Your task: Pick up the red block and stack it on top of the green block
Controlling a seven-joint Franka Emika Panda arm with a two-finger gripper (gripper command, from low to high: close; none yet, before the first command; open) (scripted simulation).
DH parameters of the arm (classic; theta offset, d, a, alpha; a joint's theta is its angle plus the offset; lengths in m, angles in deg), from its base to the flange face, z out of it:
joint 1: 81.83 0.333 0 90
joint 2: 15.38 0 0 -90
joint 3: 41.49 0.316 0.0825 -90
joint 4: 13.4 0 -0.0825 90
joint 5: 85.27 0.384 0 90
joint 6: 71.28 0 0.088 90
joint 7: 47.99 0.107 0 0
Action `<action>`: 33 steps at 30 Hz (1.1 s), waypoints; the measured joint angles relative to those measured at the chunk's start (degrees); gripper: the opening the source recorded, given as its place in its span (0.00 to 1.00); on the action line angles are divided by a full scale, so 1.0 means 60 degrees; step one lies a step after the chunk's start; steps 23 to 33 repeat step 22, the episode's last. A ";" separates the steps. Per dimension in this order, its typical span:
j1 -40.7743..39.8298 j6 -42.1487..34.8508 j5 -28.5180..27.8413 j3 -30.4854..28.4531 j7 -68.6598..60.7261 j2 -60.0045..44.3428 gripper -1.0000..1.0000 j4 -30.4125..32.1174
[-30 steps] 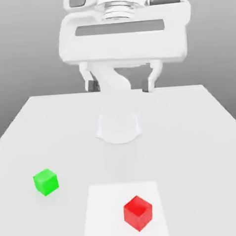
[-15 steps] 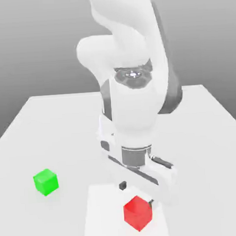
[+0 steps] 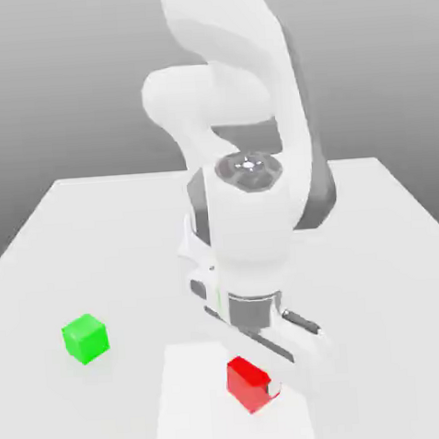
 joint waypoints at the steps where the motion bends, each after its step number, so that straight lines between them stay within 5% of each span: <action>1: -0.0222 -0.0092 0.0077 -0.0227 0.0047 0.0237 0.00 0.0153; 12: -0.4100 -0.0573 0.0455 -0.2427 0.1096 0.2651 0.00 0.2046; 18: -0.4263 0.1090 0.0763 -0.2648 0.0983 0.1072 0.00 0.2118; 19: -0.4267 0.1399 0.0879 -0.2602 0.0901 0.0750 1.00 0.2106; 33: -0.4267 0.1399 0.0878 -0.2602 0.0901 0.0750 1.00 0.2106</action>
